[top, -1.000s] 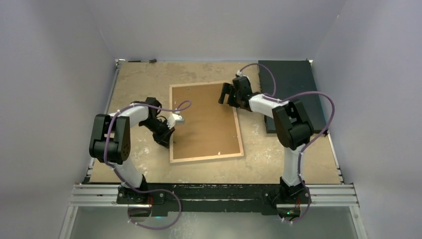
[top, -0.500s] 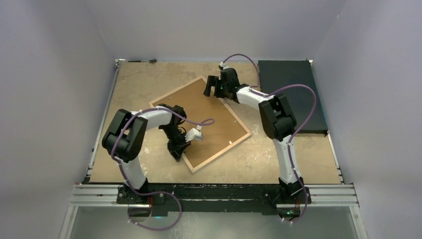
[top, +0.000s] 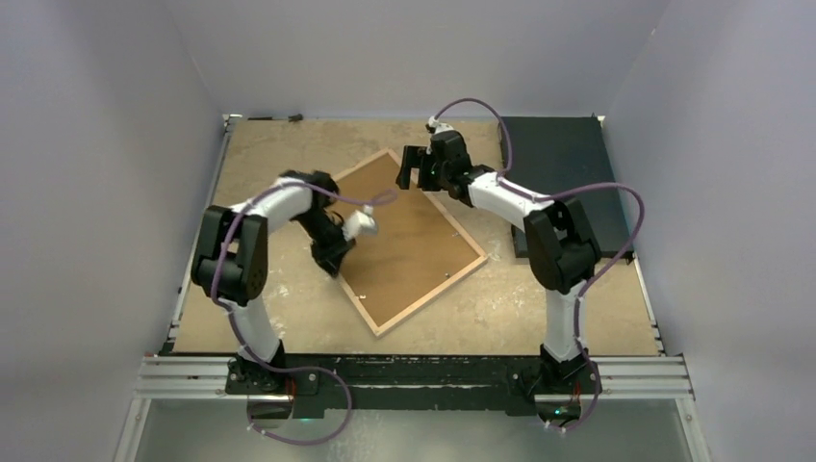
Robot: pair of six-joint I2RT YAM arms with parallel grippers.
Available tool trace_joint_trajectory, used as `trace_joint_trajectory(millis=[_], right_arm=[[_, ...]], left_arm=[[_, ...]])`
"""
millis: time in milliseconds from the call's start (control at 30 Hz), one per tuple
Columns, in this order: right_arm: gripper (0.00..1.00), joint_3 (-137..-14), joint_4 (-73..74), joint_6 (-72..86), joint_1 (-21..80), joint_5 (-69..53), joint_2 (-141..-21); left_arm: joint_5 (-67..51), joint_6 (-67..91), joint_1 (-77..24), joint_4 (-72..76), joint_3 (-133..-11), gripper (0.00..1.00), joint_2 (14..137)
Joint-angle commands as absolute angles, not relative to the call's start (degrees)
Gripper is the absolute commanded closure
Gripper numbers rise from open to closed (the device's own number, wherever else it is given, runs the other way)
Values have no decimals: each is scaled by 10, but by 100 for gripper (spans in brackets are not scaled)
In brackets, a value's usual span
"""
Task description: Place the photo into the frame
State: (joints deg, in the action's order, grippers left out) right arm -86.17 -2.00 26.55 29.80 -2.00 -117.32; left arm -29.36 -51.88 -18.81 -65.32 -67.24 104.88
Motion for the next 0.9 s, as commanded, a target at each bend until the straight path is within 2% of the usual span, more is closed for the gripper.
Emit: trace_joint_trajectory(millis=[0,200,433,600,867], right_arm=[[1,-805,-37,263,307,13,-1098],[1,-712,-83,277,319,3,-1037],[1,-632,-109,292,369,2,-962],[1,-592,-140,312,401,-27,-933],[1,-586,-195,319,451,-78,-959]], left_arm=[[-304,-597,-55,-699,-789,84,1048],[-315,-361,92,-503,-922,84,1137],[-333,-233,114,-382,-1009,80,1238],[-362,-197,114,-367,-1055,76,1281],[-423,-301,96,-517,-1115,75,1344]])
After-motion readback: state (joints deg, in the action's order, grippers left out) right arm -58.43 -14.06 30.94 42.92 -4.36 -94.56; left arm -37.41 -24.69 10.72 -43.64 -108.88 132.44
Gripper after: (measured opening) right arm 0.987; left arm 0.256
